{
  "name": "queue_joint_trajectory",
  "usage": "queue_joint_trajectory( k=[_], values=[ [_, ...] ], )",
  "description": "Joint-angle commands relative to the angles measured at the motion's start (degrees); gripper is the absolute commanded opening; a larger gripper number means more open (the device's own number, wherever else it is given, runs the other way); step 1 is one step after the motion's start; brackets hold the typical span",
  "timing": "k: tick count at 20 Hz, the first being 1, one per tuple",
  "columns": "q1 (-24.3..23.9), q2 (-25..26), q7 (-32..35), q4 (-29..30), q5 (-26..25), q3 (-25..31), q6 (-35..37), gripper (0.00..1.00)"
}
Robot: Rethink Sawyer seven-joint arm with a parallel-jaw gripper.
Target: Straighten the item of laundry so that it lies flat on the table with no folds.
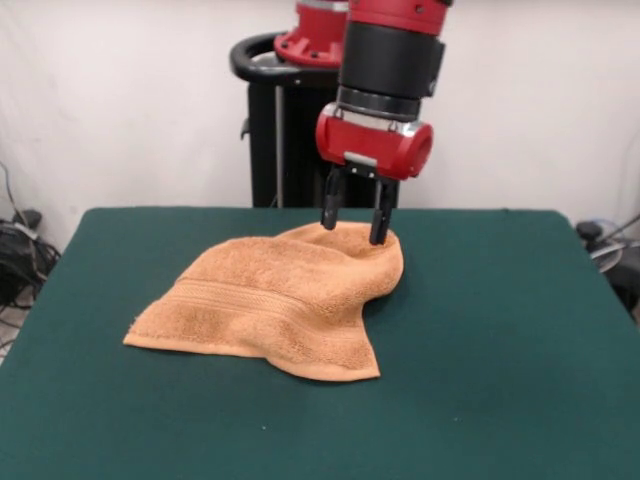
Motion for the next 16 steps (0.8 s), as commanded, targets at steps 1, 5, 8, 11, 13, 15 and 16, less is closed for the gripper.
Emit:
queue_joint_trajectory(
  k=[1, 5, 8, 11, 13, 15, 16],
  values=[
    [-2.14, 5.11, 0.54, -2.77, -4.01, 4.26, 13.11, 1.0],
    [-2.88, 5.28, -2.05, -7.78, -6.67, 4.44, 20.86, 1.0],
    [-5.17, 4.91, -3.7, -9.76, -7.83, 6.76, 25.05, 1.0],
    [-6.93, 5.51, -4.25, -11.72, -8.79, 8.71, 28.33, 1.0],
    [-7.46, 5.75, -3.15, -11.94, -9.12, 9.62, 28.23, 1.0],
    [-7.62, 5.76, -1.73, -12.19, -9.36, 10.28, 28.0, 1.0],
    [-7.55, 5.8, -1.13, -12.35, -9.31, 10.32, 27.67, 1.0]
  ],
)
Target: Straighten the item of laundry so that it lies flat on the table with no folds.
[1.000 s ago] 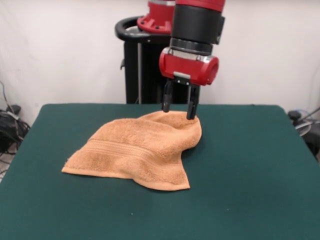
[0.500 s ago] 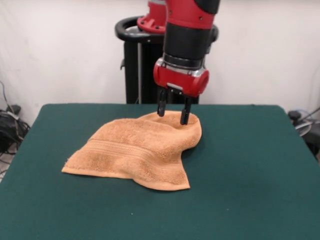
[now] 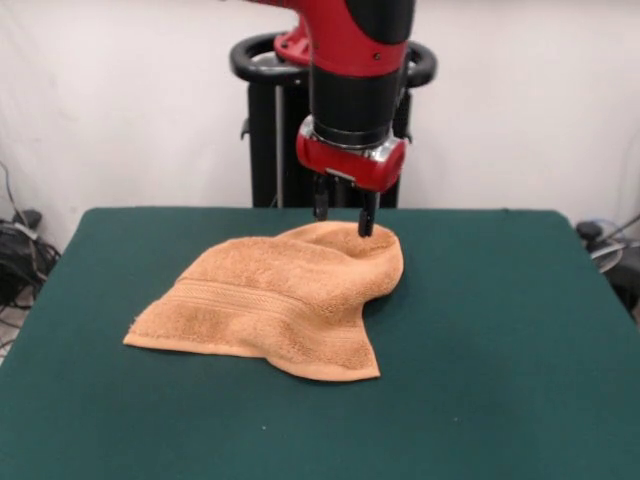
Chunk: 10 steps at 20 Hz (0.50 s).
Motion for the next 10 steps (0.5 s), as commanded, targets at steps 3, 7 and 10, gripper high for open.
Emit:
queue_joint_trajectory(
  k=[3, 7, 10],
  values=[
    [-1.33, 2.37, 0.13, -5.27, -1.86, 7.94, 1.45, 1.0],
    [-0.93, 3.03, 1.19, -5.45, -1.77, 8.8, 0.61, 1.0],
    [1.18, 2.46, 3.71, -4.95, -2.79, 6.94, -2.71, 1.0]
  ],
)
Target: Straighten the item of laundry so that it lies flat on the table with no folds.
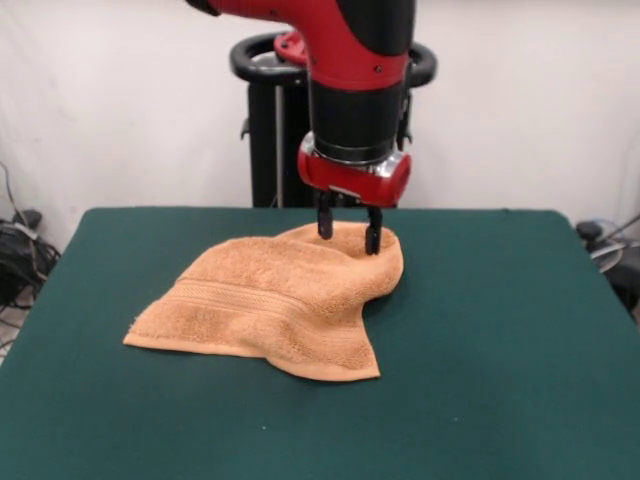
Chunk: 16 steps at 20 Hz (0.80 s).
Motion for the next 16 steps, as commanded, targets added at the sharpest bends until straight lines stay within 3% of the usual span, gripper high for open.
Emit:
queue_joint_trajectory(
  k=[1, 5, 10, 16],
  values=[
    [3.72, 0.81, 5.33, -1.68, -2.86, 3.0, -4.21, 1.0],
    [7.3, 1.18, 9.71, -1.08, -1.75, 0.92, -6.82, 1.0],
    [7.85, 3.96, 12.97, 2.54, 1.23, 1.41, -13.27, 1.0],
    [8.2, 8.49, 12.76, 1.57, 1.39, 1.06, -20.42, 1.0]
  ],
)
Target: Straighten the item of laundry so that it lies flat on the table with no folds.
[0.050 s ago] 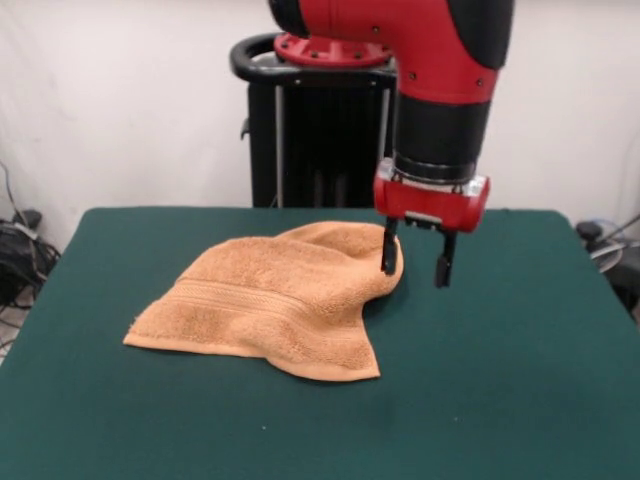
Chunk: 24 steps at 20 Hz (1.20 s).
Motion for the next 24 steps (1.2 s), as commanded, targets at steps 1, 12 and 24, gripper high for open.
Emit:
queue_joint_trajectory(
  k=[1, 12, 24],
  values=[
    [0.42, 7.16, 12.67, 1.59, 1.34, 1.02, -8.1, 1.0],
    [-3.67, 11.11, 9.8, 1.84, 0.79, 3.8, -13.0, 1.0],
    [-2.22, 9.34, 7.18, 0.38, -0.92, 0.35, -9.99, 0.0]
  ],
)
